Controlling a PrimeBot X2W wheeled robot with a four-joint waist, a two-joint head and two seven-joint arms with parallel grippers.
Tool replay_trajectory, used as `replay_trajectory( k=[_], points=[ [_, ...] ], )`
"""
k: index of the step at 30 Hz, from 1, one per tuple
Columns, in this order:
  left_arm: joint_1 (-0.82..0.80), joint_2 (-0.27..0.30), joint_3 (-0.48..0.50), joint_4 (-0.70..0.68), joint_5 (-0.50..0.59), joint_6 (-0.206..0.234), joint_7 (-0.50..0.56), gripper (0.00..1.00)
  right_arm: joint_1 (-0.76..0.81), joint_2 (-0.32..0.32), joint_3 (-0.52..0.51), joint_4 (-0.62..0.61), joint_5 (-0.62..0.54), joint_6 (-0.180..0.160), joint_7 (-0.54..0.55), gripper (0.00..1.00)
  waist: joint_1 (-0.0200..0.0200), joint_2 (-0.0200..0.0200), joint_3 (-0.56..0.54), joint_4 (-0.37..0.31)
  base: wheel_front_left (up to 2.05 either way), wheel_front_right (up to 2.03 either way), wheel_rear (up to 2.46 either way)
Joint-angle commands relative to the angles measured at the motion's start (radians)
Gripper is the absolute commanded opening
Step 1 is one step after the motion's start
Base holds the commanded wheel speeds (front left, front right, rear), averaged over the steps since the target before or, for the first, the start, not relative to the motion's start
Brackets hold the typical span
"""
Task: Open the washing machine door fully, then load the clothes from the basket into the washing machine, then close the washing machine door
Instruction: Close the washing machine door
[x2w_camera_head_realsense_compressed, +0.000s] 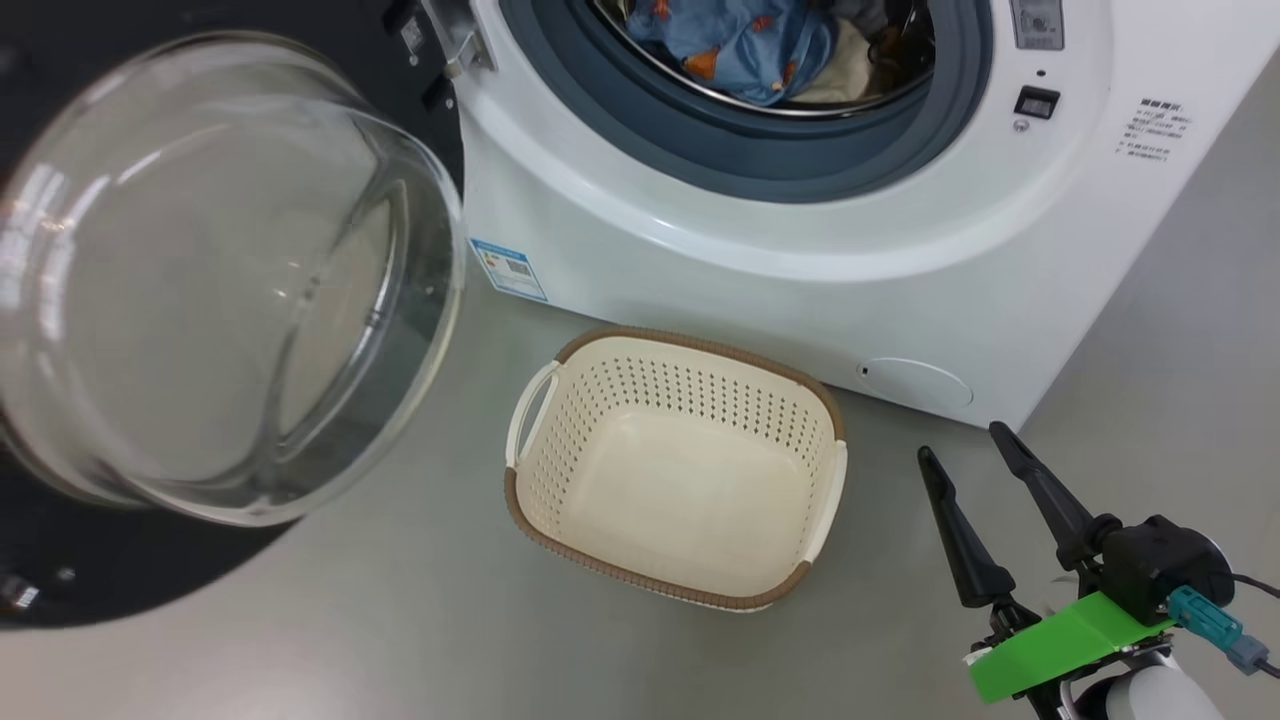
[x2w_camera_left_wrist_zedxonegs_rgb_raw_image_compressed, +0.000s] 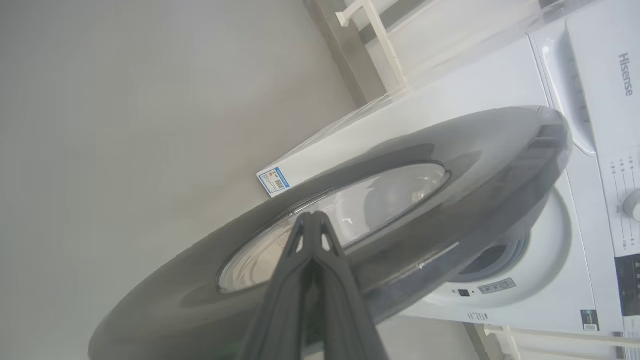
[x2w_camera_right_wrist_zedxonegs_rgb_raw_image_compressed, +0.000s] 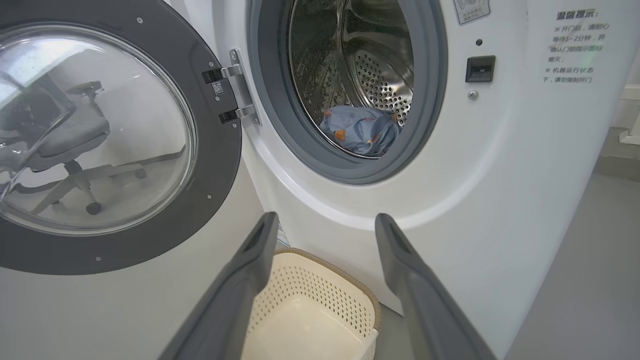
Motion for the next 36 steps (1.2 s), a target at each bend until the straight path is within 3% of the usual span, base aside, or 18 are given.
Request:
replay_trajectory(
  k=[1,19,29,36],
  points=[
    [0.016,0.022,-0.001,-0.069,-0.02,-0.003,0.049,0.0,0.009,0.008,0.022,-0.021,-0.007,0.001,-0.005,1.0,0.0,0.0,-0.02,0.003,0.0,0.0,0.0],
    [0.12,-0.024,-0.054,-0.447,-0.118,-0.003,0.219,0.0,0.039,0.03,0.007,-0.029,0.001,0.001,-0.005,1.0,0.0,0.0,-0.081,-0.017,0.0,0.0,0.0],
    [0.155,-0.1,-0.103,-0.62,-0.173,0.001,0.278,0.0,0.062,0.058,-0.009,-0.034,0.001,0.001,-0.005,1.0,0.0,0.0,-0.117,-0.089,0.0,0.0,0.0],
    [0.119,-0.164,-0.137,-0.661,-0.15,0.01,0.237,0.0,0.062,0.07,-0.022,-0.043,-0.002,0.001,-0.005,1.0,0.0,0.0,-0.109,-0.167,0.0,0.0,0.0]
  ],
)
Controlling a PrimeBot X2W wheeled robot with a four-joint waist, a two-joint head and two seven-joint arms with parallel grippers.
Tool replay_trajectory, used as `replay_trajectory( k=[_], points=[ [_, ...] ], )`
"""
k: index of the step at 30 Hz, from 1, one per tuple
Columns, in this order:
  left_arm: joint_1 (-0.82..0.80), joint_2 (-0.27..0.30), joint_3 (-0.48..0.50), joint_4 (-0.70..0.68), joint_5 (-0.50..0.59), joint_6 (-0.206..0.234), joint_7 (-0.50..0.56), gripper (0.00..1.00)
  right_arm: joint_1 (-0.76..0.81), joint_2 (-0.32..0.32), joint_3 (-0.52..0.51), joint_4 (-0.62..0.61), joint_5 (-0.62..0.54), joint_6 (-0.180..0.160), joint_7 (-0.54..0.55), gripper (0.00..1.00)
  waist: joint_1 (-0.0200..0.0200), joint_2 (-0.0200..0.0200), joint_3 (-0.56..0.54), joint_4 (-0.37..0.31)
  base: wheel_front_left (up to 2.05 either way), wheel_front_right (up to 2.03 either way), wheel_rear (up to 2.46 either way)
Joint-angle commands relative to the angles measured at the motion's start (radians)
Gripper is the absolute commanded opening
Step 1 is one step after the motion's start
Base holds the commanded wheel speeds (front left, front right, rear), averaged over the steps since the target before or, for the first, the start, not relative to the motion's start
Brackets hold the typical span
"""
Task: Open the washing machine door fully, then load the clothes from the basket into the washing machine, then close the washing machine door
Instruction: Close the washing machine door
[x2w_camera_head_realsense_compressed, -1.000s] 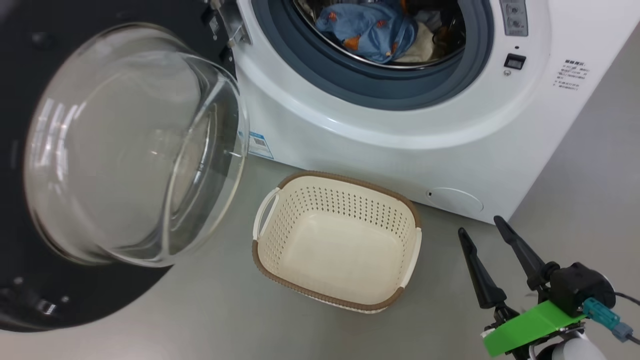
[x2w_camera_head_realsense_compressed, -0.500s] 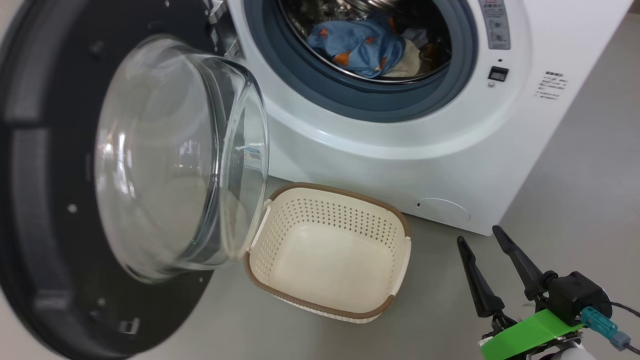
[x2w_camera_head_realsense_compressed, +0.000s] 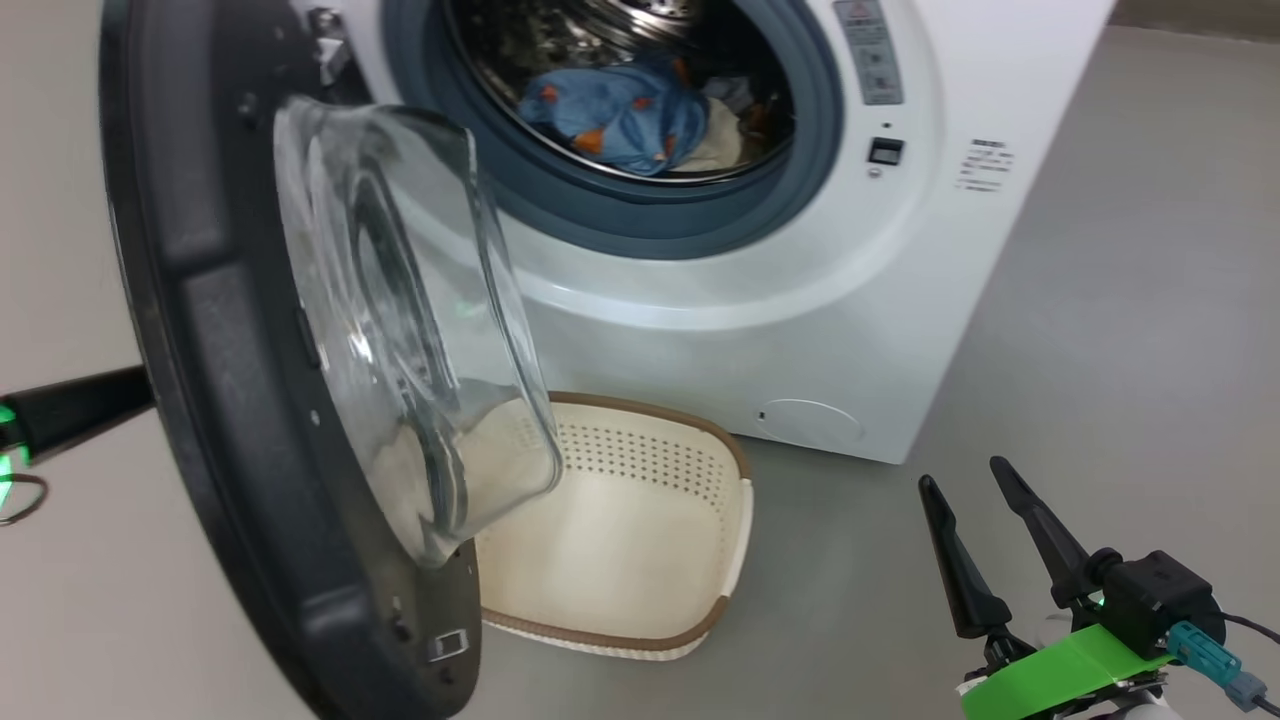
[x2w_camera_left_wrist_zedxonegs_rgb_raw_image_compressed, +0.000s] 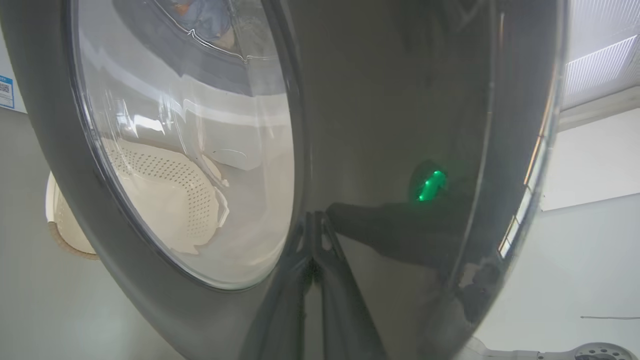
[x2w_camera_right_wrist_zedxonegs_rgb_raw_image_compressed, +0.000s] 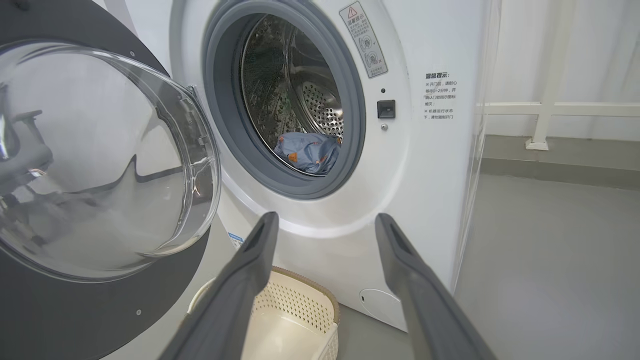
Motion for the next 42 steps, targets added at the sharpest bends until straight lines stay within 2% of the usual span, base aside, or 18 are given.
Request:
replay_trajectory(
  k=[1,11,23,34,42],
  points=[
    [-0.06,0.024,0.03,-0.033,0.008,-0.001,-0.012,0.0,-0.003,0.003,0.015,-0.029,-0.003,0.001,-0.005,1.0,0.0,-0.0001,0.005,-0.04,0.0,0.0,0.0],
    [-0.158,-0.071,0.001,-0.005,0.062,-0.011,-0.112,0.0,-0.018,0.02,-0.007,-0.043,-0.011,0.001,-0.005,1.0,0.0,-0.0001,0.041,-0.157,0.0,0.0,0.0],
    [-0.233,-0.095,-0.006,0.031,0.129,-0.013,-0.213,0.0,-0.038,0.037,-0.026,-0.052,-0.016,0.001,-0.005,1.0,0.0,-0.0001,0.081,-0.264,0.0,0.0,0.0],
    [-0.215,-0.082,-0.027,0.047,0.141,-0.013,-0.243,0.0,-0.032,0.042,-0.042,-0.054,-0.019,0.001,-0.005,1.0,0.0,-0.0001,0.074,-0.274,0.0,0.0,0.0],
    [-0.117,-0.075,-0.015,0.035,0.144,-0.013,-0.3,0.0,-0.026,0.039,-0.038,-0.048,-0.018,0.001,-0.005,1.0,0.0,-0.0001,0.049,-0.256,0.0,0.0,0.0]
  ],
)
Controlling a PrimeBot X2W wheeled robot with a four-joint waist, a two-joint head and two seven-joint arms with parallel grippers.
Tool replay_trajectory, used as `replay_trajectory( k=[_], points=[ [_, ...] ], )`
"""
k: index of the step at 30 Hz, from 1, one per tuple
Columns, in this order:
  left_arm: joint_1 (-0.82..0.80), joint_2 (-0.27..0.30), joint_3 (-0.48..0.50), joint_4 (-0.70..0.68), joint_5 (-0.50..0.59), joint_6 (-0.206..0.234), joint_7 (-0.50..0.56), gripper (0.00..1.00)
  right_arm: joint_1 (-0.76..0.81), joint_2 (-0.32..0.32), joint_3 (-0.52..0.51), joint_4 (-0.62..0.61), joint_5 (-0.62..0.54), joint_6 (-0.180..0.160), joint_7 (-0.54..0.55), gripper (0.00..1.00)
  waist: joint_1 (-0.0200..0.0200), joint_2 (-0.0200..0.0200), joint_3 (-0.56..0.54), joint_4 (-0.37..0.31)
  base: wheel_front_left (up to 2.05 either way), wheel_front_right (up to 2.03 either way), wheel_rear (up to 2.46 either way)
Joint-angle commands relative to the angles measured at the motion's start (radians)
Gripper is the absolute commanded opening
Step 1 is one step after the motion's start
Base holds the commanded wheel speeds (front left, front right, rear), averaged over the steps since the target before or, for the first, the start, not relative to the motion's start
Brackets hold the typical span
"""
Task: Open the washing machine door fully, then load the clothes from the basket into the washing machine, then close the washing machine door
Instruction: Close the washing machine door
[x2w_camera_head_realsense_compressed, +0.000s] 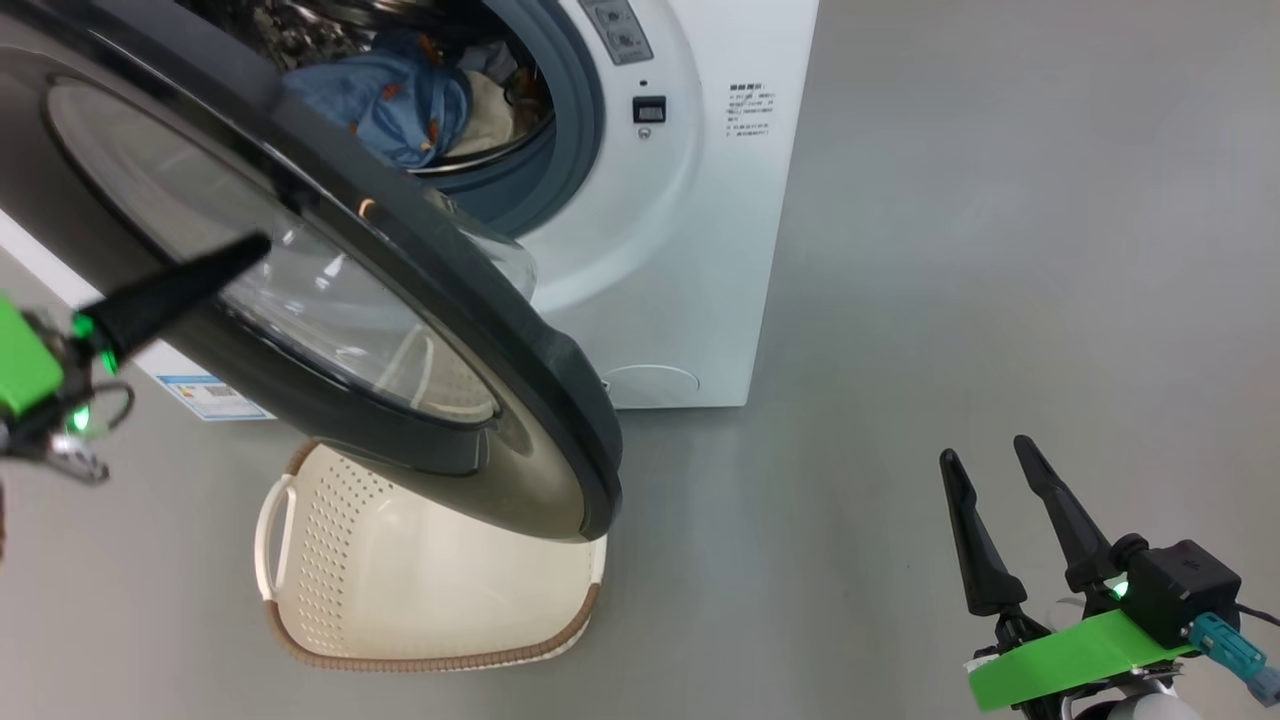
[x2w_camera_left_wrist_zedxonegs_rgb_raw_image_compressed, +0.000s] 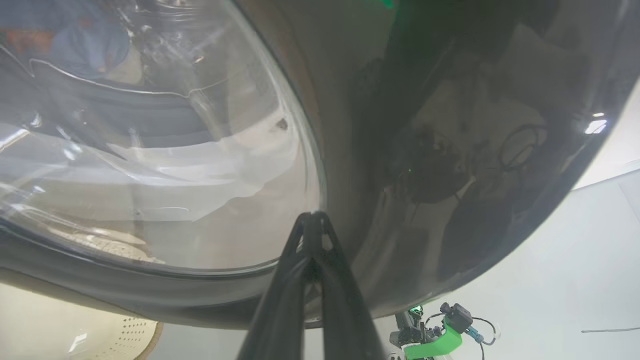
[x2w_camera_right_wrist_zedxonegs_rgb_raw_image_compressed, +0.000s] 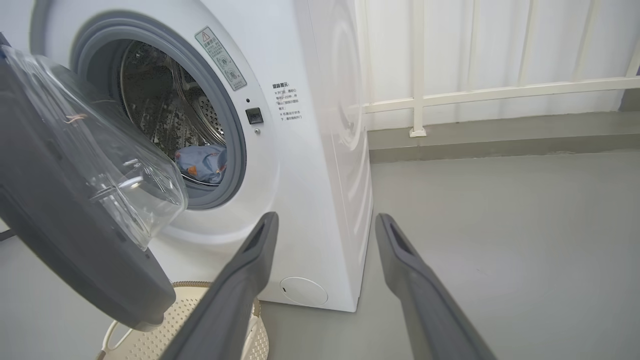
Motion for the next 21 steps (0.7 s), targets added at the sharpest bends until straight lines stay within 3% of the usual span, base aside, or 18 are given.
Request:
replay_trajectory(
  k=[1,11,12,13,14,16,17,18,19,20,21],
  points=[
    [0.009,0.059,0.049,-0.029,0.013,-0.007,-0.014,0.0,-0.015,-0.007,0.025,-0.022,-0.013,0.001,-0.005,1.0,0.0,-0.0001,-0.011,0.001,0.0,0.0,0.0],
    [0.279,0.062,0.098,-0.069,0.047,-0.007,-0.203,0.0,-0.005,-0.032,0.022,-0.021,-0.009,0.001,-0.005,1.0,0.0,-0.0001,-0.033,-0.021,0.0,0.0,0.0],
    [0.303,0.057,0.101,-0.069,0.047,-0.007,-0.225,0.04,-0.003,-0.035,0.021,-0.021,-0.008,0.001,-0.005,1.0,0.0,-0.0001,-0.034,-0.023,0.0,0.0,0.0],
    [0.328,0.057,0.099,-0.068,0.059,-0.007,-0.251,0.23,-0.002,-0.037,0.019,-0.021,-0.007,0.001,-0.005,1.0,0.0,-0.0001,-0.035,-0.025,0.0,0.0,0.0],
    [0.351,0.061,0.088,-0.068,0.075,-0.007,-0.272,0.27,-0.001,-0.038,0.018,-0.021,-0.007,0.001,-0.005,1.0,0.0,-0.0001,-0.037,-0.028,0.0,0.0,0.0],
    [0.391,0.053,0.077,-0.059,0.088,-0.007,-0.326,0.48,0.002,-0.039,0.018,-0.021,-0.007,0.001,-0.005,1.0,0.0,-0.0001,-0.038,-0.031,0.0,0.0,0.0],
    [0.41,0.054,0.066,-0.053,0.103,-0.007,-0.353,0.75,0.003,-0.039,0.019,-0.021,-0.008,0.001,-0.005,1.0,0.0,-0.0001,-0.038,-0.034,0.0,0.0,0.0],
    [0.427,0.053,0.054,-0.049,0.112,-0.007,-0.38,0.88,0.004,-0.04,0.02,-0.021,-0.008,0.001,-0.005,1.0,0.0,-0.0001,-0.038,-0.036,0.0,0.0,0.0],
    [0.427,0.053,0.054,-0.049,0.112,-0.007,-0.38,0.88,0.004,-0.04,0.02,-0.021,-0.008,0.001,-0.005,1.0,0.0,-0.0001,-0.038,-0.036,0.0,0.0,0.0],
    [0.442,0.046,0.049,-0.041,0.112,-0.007,-0.412,1.0,0.005,-0.04,0.022,-0.019,-0.008,0.001,-0.005,1.0,0.0,-0.0001,-0.041,-0.04,0.0,0.0,0.0],
    [0.457,0.041,0.044,-0.033,0.114,-0.007,-0.443,1.0,0.006,-0.041,0.024,-0.018,-0.008,0.001,-0.005,1.0,0.0,-0.0001,-0.041,-0.043,0.0,0.0,0.0]
  ],
)
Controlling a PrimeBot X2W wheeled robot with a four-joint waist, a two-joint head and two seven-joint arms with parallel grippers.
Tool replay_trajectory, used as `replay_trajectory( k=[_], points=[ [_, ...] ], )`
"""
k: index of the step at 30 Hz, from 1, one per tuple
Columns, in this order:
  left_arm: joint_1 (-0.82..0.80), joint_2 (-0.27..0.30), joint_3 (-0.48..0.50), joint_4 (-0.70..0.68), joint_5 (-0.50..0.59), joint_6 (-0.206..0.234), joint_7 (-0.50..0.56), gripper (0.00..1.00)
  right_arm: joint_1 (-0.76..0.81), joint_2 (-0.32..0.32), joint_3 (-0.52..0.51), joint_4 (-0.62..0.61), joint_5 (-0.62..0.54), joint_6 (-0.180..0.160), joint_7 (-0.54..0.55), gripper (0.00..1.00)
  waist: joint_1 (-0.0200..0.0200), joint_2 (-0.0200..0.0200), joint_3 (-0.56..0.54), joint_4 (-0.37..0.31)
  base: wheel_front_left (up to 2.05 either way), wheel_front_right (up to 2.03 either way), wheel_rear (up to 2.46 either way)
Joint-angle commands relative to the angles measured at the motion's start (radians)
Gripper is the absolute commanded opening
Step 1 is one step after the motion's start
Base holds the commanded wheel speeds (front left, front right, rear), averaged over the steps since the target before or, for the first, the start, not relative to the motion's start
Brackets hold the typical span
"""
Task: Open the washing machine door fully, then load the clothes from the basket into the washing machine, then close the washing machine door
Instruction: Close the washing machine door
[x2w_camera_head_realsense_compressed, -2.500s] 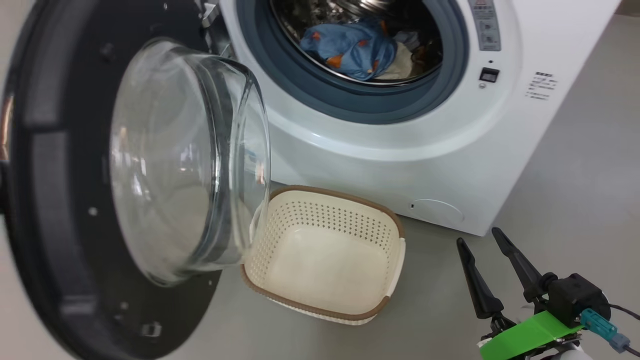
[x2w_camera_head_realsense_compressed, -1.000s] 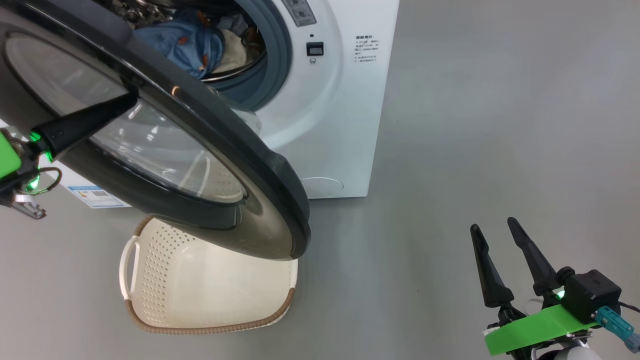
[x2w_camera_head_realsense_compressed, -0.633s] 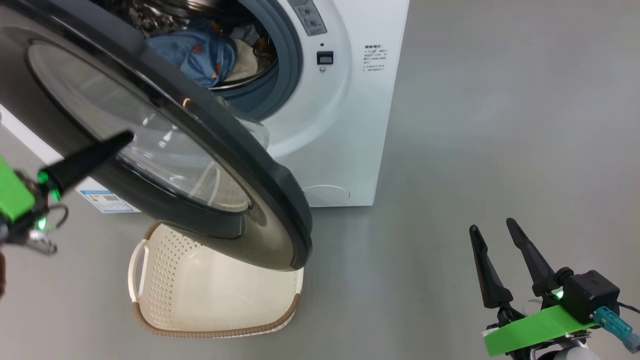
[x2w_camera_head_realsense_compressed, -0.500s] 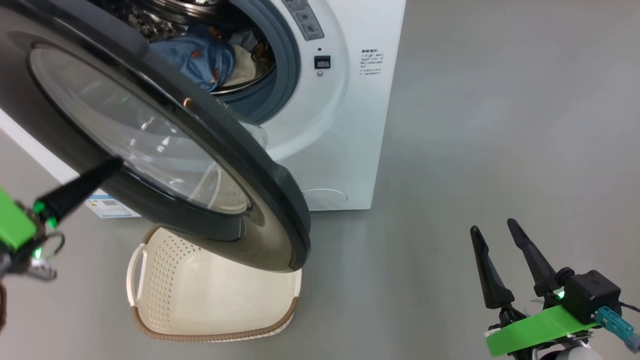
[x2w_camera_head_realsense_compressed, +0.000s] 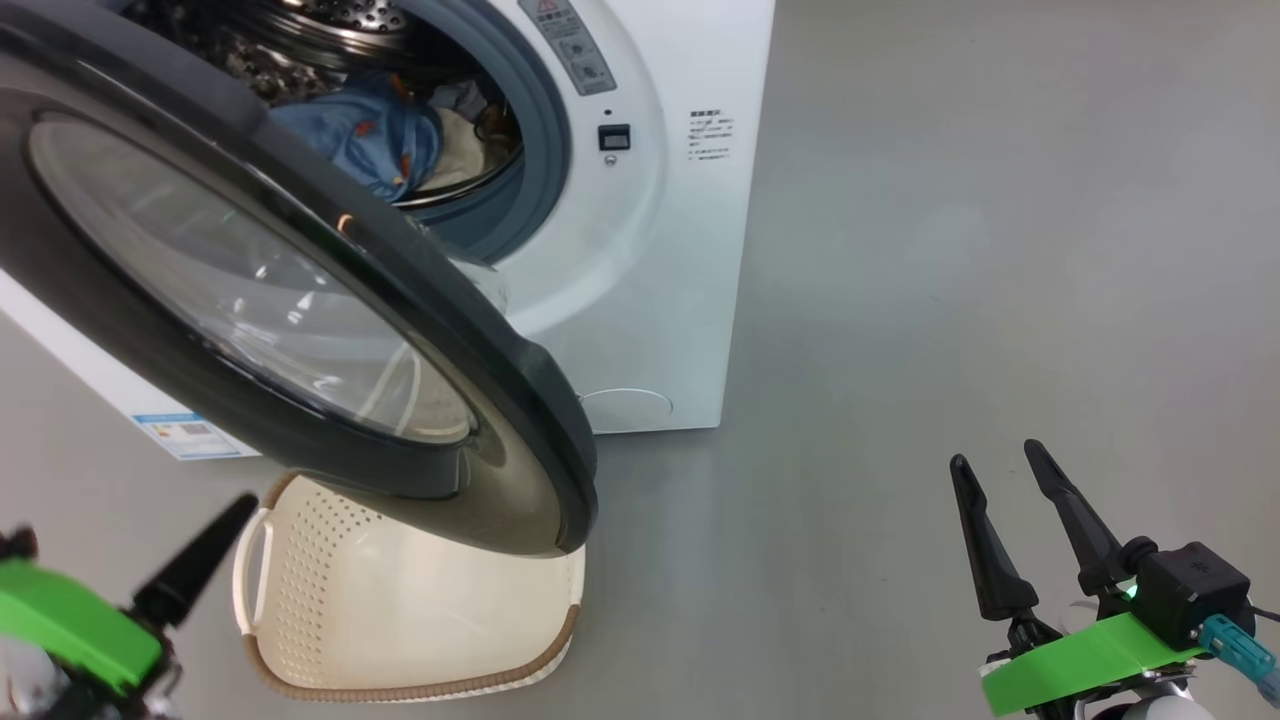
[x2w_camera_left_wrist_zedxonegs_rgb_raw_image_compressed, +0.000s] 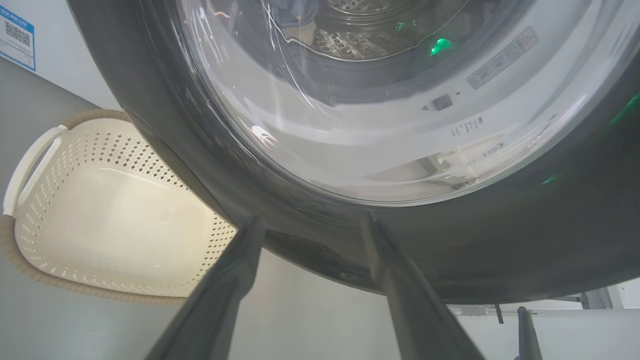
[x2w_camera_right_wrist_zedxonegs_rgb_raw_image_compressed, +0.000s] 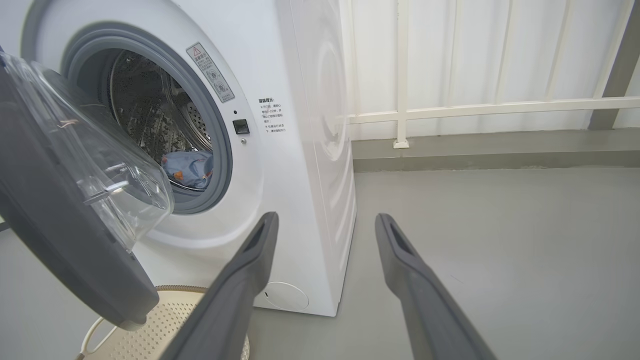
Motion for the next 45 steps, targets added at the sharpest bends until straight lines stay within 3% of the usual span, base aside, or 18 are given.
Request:
replay_trajectory(
  k=[1,6,13,18,20,23,25,31,38,45],
  points=[
    [-0.006,0.038,0.034,-0.011,0.01,-0.003,-0.036,1.0,0.0,-0.011,0.025,-0.021,-0.008,0.001,-0.005,1.0,0.0,0.0,-0.002,-0.008,0.0,0.0,0.0],
    [0.057,0.037,-0.017,0.014,0.047,-0.003,-0.206,1.0,0.002,-0.012,0.026,-0.018,-0.006,0.001,-0.005,1.0,0.0,0.0,-0.003,-0.025,0.0,0.0,0.0],
    [0.094,0.053,-0.124,0.086,0.14,-0.003,-0.529,1.0,0.009,-0.012,0.022,-0.012,-0.005,0.001,-0.005,1.0,0.0,0.0,-0.006,-0.05,0.0,0.0,0.0],
    [0.087,0.089,-0.214,0.162,0.257,-0.003,-0.696,1.0,0.014,-0.013,0.021,-0.007,-0.005,0.001,-0.005,1.0,0.0,0.0,-0.009,-0.059,0.0,0.0,0.0],
    [0.079,0.08,-0.221,0.185,0.304,-0.003,-0.709,1.0,0.015,-0.012,0.02,-0.006,-0.005,0.001,-0.005,1.0,0.0,0.0,-0.011,-0.062,0.0,0.0,0.0],
    [0.07,0.047,-0.152,0.171,0.421,-0.003,-0.711,1.0,0.014,-0.008,0.015,-0.009,-0.007,0.001,-0.005,1.0,0.0,0.0,-0.009,-0.061,0.0,0.0,0.0],
    [0.083,0.008,-0.091,0.131,0.553,-0.003,-0.711,1.0,0.009,-0.003,0.013,-0.008,-0.009,0.001,-0.005,1.0,0.0,0.0,-0.005,-0.061,0.0,0.0,0.0],
    [0.12,-0.066,0.012,0.031,0.763,-0.003,-0.711,1.0,0.003,0.001,0.009,-0.004,-0.009,0.001,-0.005,1.0,0.0,0.0,-0.001,-0.061,0.0,0.0,0.0],
    [0.172,-0.168,0.103,-0.067,0.903,-0.003,-0.711,1.0,0.0,0.004,0.004,-0.004,-0.012,0.001,-0.005,1.0,0.0,0.0,-0.001,-0.06,0.0,0.0,0.0],
    [0.196,-0.211,0.114,-0.084,0.954,-0.003,-0.711,1.0,-0.002,0.005,0.005,-0.002,-0.016,0.001,-0.005,1.0,0.0,0.0,0.009,-0.05,0.0,0.0,0.0]
  ],
)
